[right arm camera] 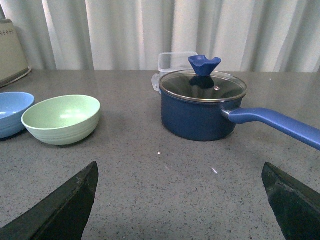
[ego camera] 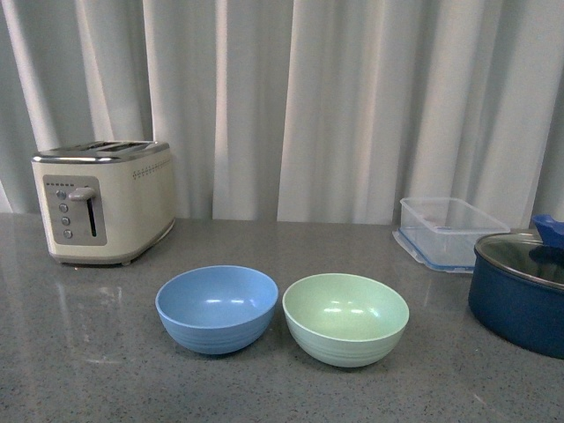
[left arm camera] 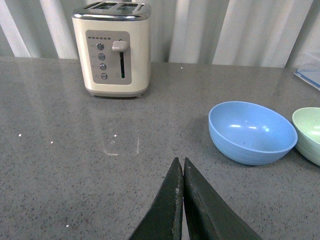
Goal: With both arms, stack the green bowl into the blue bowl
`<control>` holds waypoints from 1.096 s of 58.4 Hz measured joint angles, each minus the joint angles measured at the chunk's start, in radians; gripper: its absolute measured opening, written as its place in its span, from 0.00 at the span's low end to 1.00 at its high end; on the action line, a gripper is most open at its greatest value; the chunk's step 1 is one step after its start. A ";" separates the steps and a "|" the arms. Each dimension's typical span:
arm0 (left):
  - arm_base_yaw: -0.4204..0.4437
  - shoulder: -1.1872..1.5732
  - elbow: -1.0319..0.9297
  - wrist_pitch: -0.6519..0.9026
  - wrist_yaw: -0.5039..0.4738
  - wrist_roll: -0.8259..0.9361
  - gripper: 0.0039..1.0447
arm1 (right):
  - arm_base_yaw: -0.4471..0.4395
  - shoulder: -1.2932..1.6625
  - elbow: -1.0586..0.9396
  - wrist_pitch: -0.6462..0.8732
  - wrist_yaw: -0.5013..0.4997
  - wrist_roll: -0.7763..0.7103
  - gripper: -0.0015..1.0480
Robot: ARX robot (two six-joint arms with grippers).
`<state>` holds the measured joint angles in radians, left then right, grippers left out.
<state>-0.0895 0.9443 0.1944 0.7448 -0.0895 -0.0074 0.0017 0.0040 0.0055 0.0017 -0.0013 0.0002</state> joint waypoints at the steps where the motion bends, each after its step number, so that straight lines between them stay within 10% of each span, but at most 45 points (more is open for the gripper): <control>1: 0.003 -0.011 -0.009 -0.003 0.005 0.000 0.03 | 0.000 0.000 0.000 0.000 0.000 0.000 0.90; 64: 0.087 -0.637 -0.174 -0.435 0.087 0.000 0.03 | 0.000 0.000 0.000 0.000 0.000 0.000 0.90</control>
<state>-0.0021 0.3069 0.0208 0.3103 -0.0025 -0.0071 0.0017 0.0040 0.0055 0.0017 -0.0013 0.0002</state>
